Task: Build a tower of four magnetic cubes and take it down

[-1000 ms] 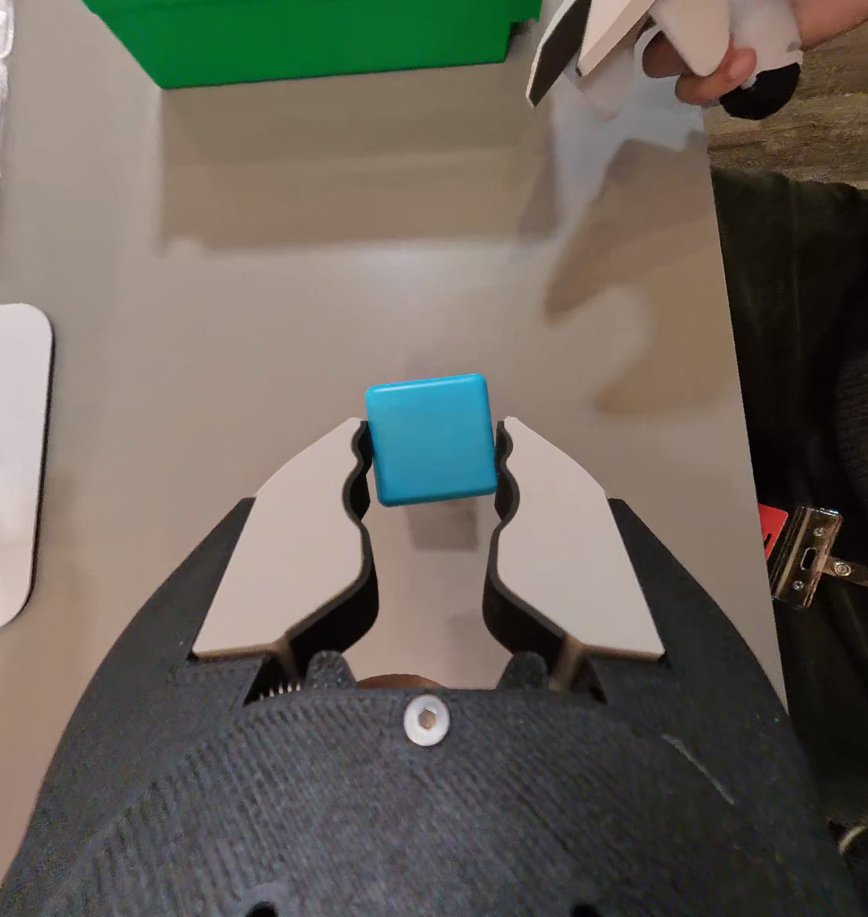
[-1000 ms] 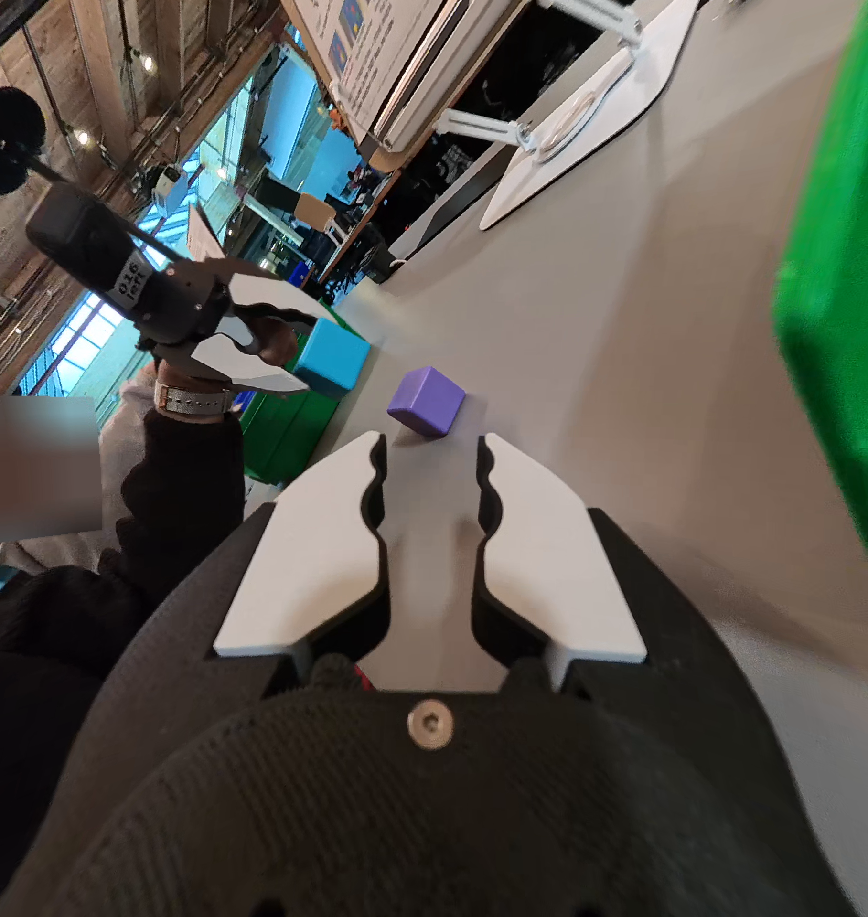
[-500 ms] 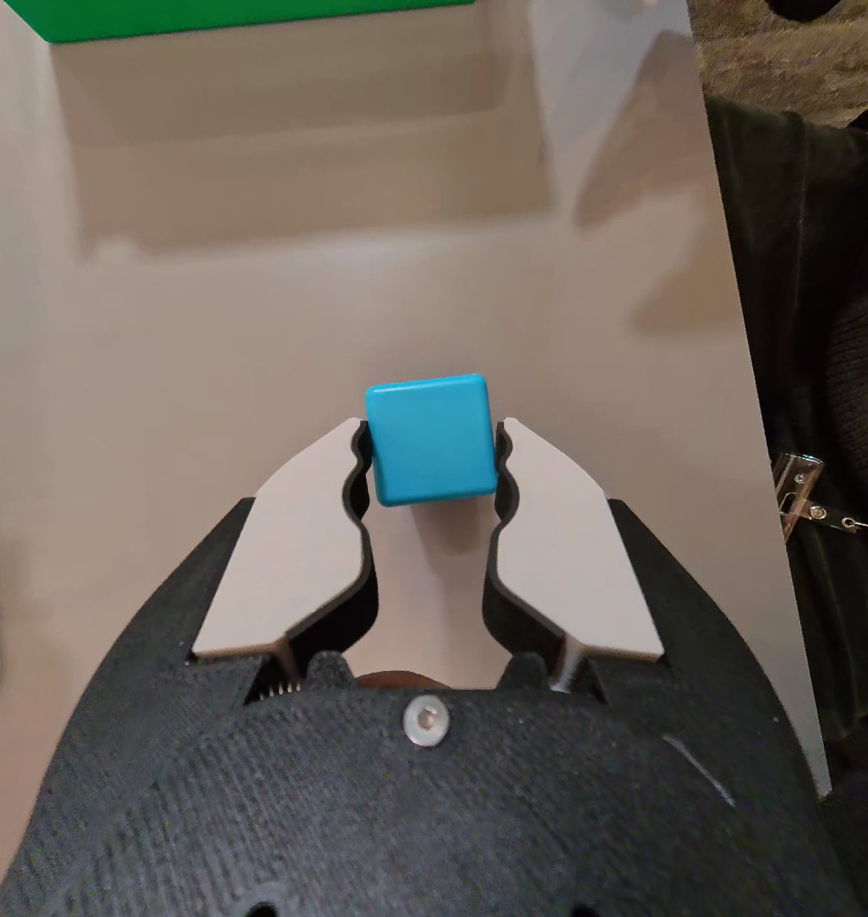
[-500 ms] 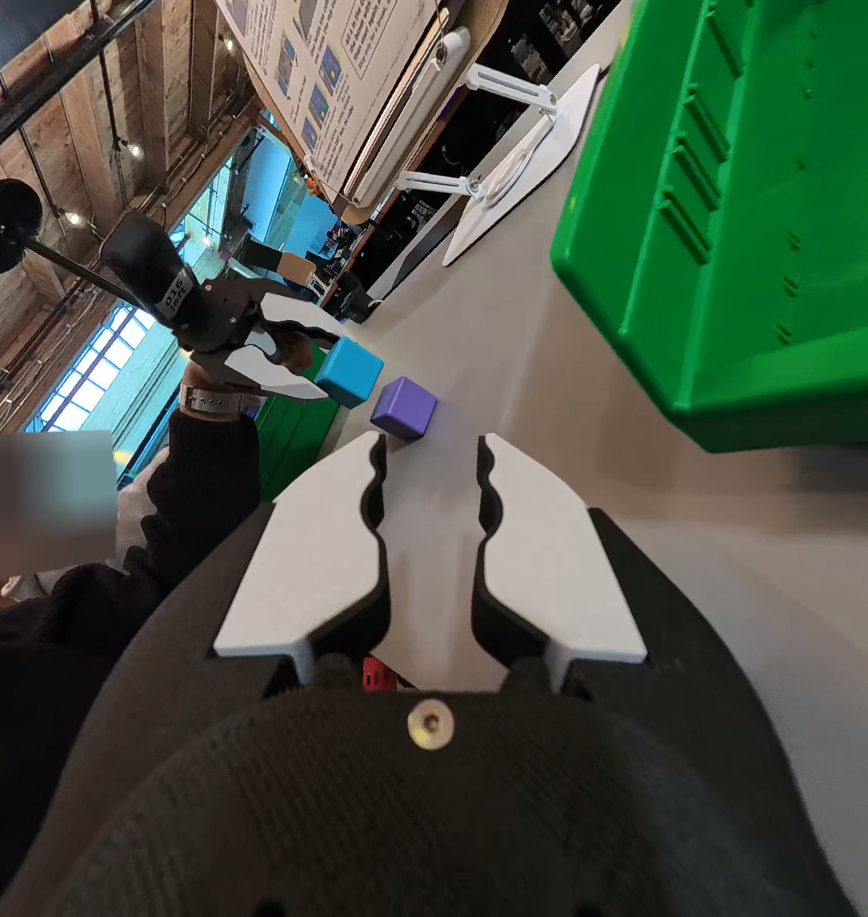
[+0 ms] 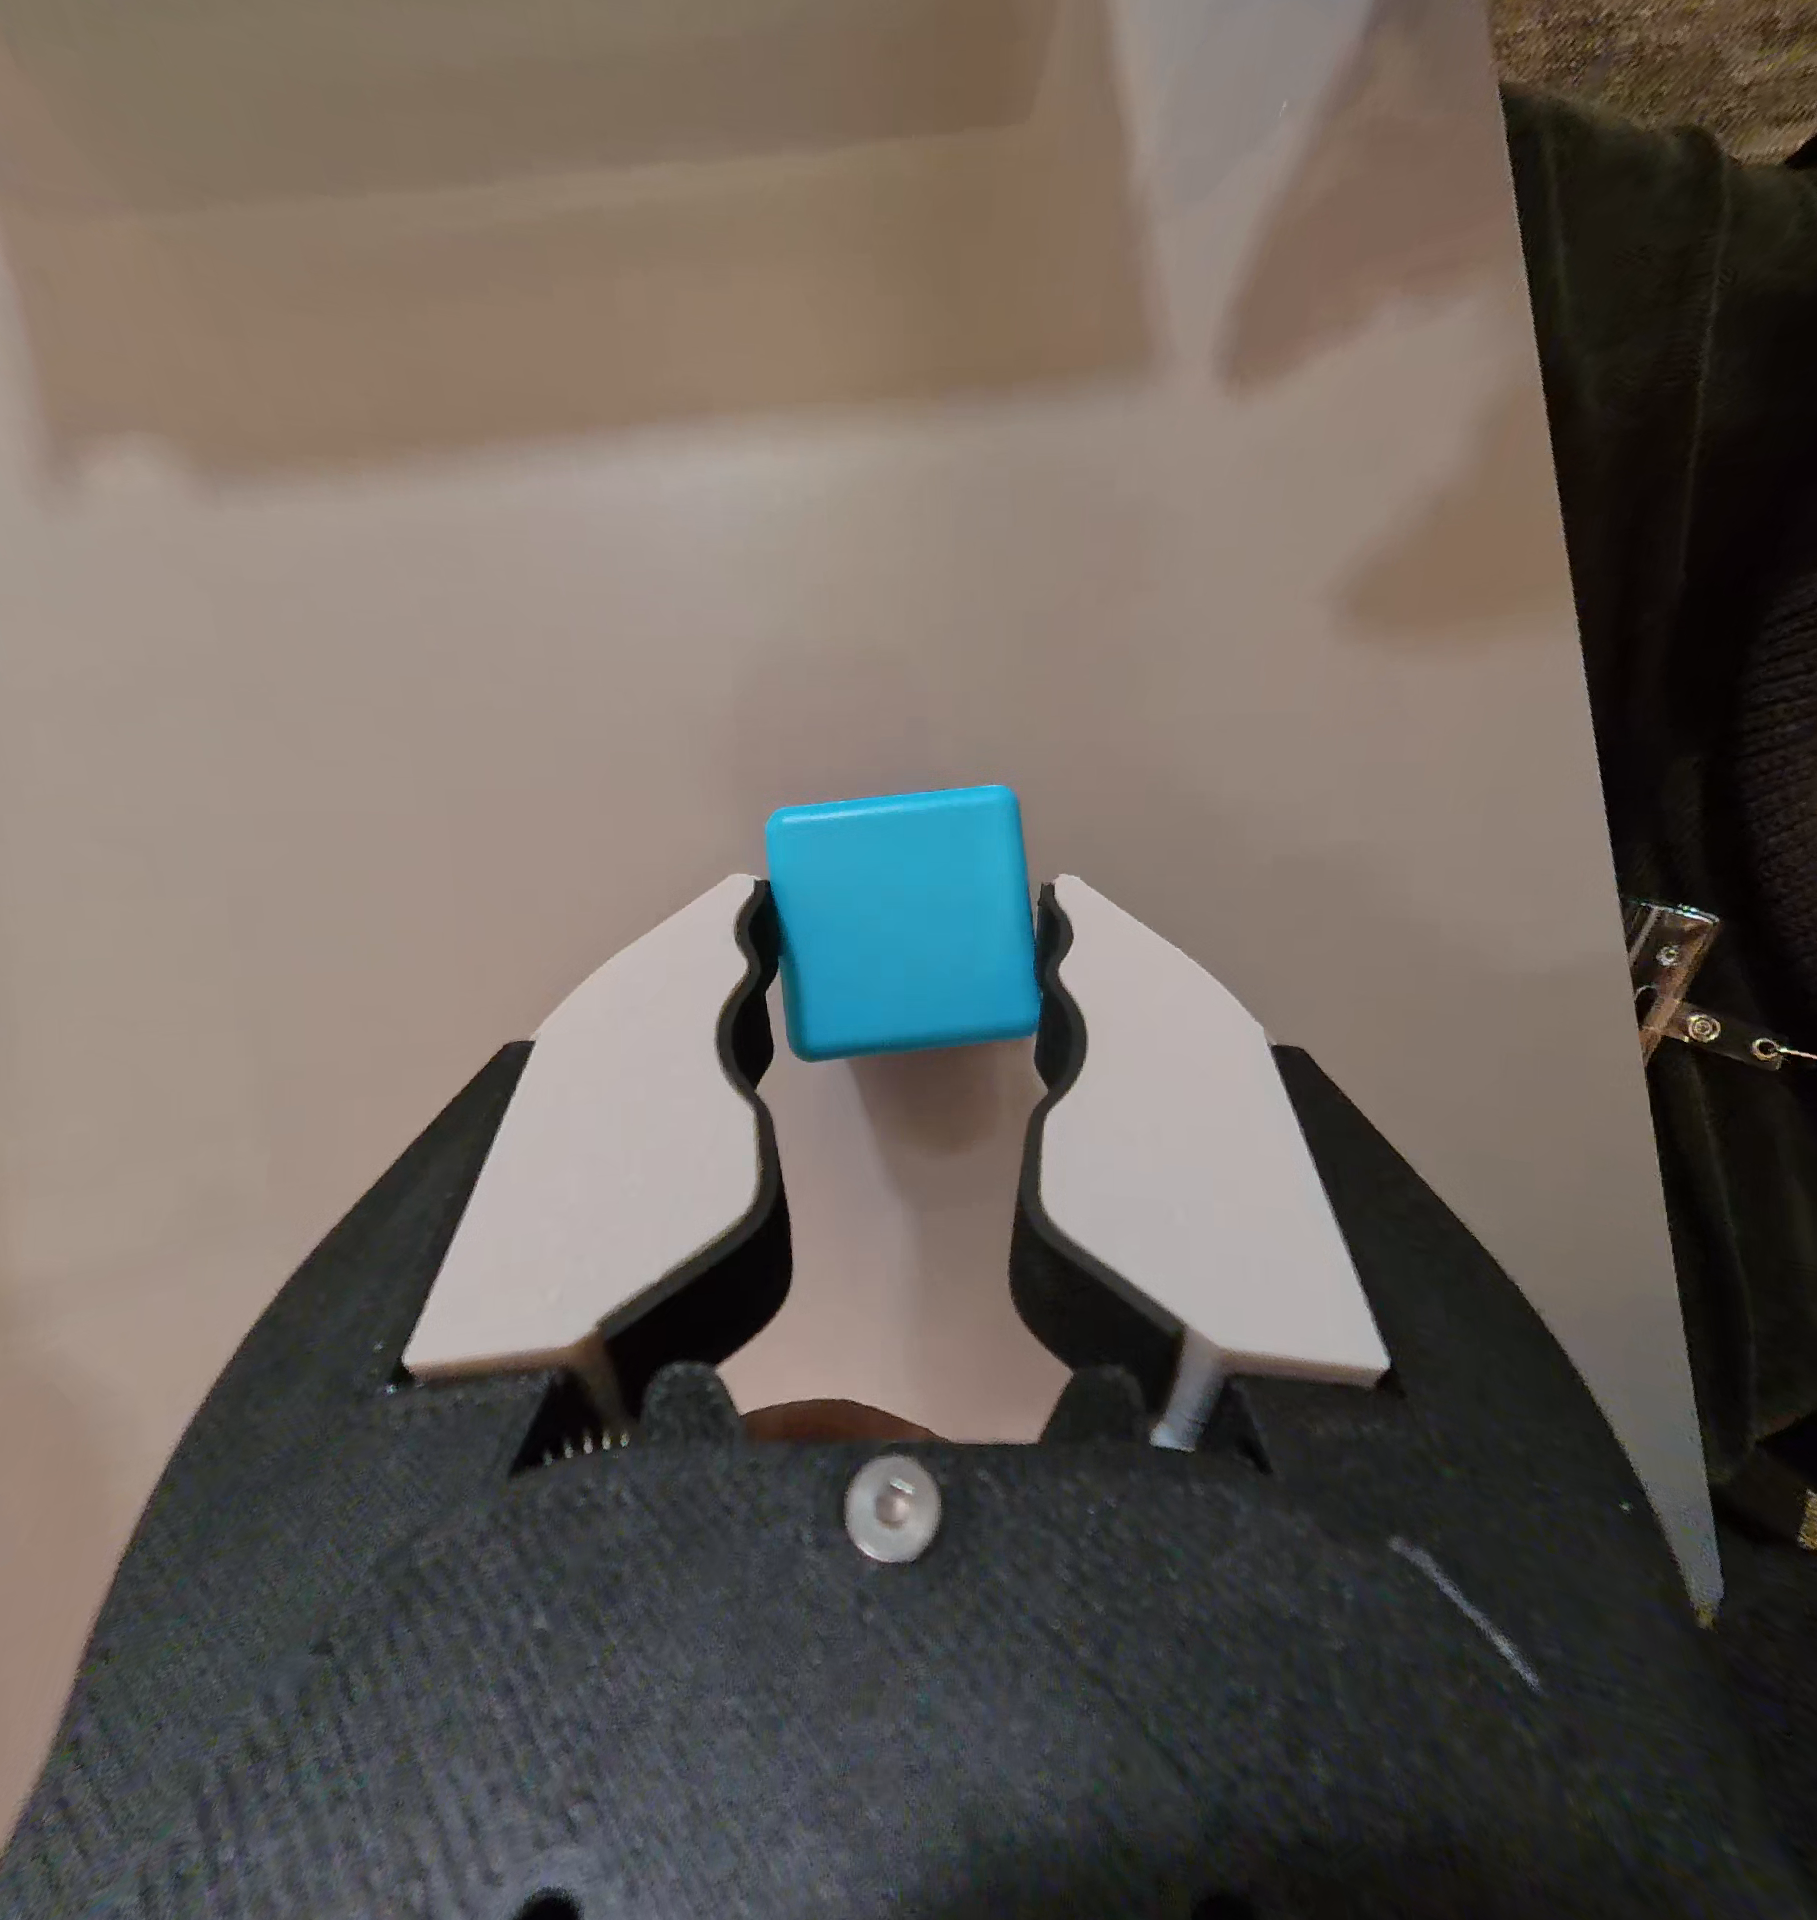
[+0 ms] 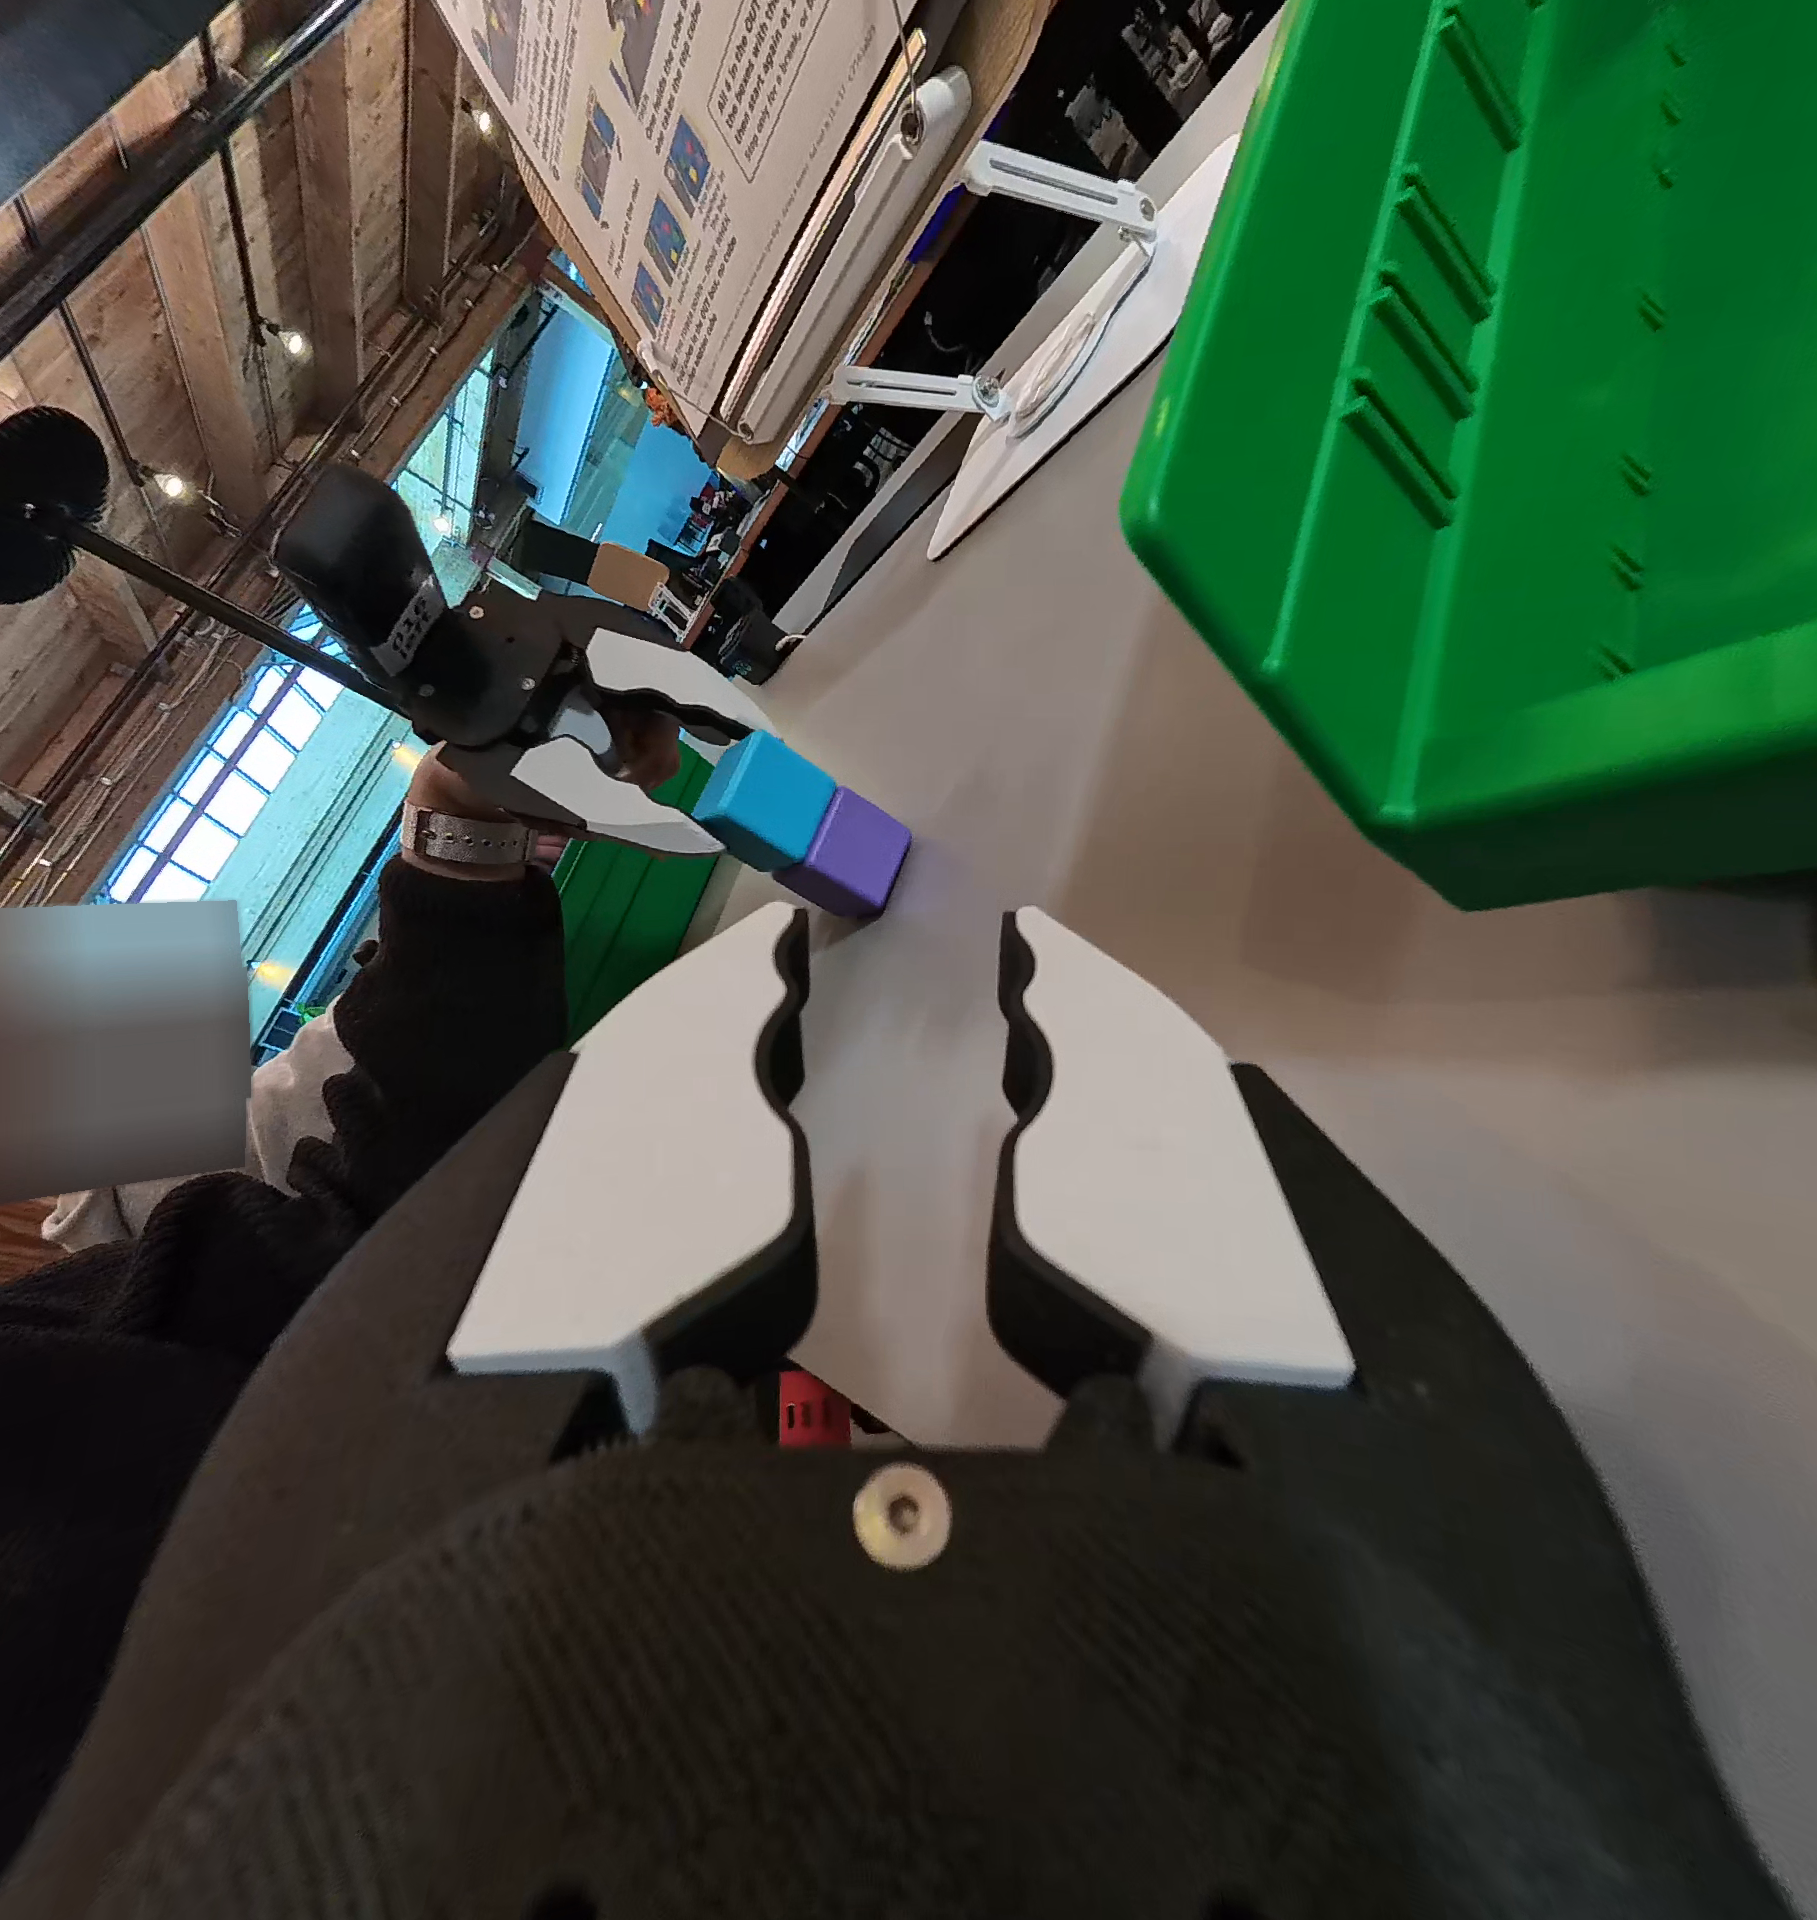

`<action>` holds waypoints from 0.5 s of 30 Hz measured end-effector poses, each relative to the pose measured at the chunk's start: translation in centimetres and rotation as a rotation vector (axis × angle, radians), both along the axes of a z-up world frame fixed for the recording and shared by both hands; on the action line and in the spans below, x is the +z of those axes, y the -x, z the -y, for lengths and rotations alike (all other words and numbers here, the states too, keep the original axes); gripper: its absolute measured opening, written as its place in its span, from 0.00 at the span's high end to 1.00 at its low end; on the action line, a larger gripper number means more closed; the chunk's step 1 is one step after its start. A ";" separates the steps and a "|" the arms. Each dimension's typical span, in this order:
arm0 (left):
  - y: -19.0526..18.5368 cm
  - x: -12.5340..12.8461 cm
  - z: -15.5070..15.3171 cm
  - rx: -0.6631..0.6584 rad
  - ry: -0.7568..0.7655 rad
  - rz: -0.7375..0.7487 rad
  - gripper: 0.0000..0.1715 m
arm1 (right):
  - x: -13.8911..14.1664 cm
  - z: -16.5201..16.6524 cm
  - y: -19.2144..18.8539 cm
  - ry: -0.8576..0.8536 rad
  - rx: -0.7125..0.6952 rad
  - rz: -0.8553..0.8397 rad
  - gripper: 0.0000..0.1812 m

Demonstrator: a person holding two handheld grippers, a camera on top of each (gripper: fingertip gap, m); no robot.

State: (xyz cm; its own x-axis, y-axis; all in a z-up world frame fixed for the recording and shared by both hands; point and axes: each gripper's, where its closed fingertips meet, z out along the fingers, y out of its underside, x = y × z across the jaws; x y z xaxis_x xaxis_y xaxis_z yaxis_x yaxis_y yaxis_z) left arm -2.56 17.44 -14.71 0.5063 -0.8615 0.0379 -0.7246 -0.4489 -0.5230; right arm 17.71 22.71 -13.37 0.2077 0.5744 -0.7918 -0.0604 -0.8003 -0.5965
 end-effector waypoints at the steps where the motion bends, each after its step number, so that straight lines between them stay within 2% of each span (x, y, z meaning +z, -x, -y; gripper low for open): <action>1: 0.0 -0.1 0.0 0.000 0.001 -0.001 0.70 | 0.0 0.0 0.0 0.001 0.002 -0.001 0.80; 12: 0.1 -0.2 0.3 0.010 0.005 -0.002 0.70 | -0.1 0.1 0.1 0.007 0.006 -0.002 0.80; 15: -0.2 -0.3 0.3 0.025 0.017 0.013 0.66 | 0.0 0.1 0.1 0.007 0.006 -0.002 0.80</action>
State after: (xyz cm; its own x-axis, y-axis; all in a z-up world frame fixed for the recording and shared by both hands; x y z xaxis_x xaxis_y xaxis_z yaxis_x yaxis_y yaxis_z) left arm -2.35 17.16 -15.00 0.5271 -0.8478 0.0589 -0.7060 -0.4754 -0.5249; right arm 17.63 22.58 -13.42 0.2030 0.5702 -0.7960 -0.0566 -0.8048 -0.5909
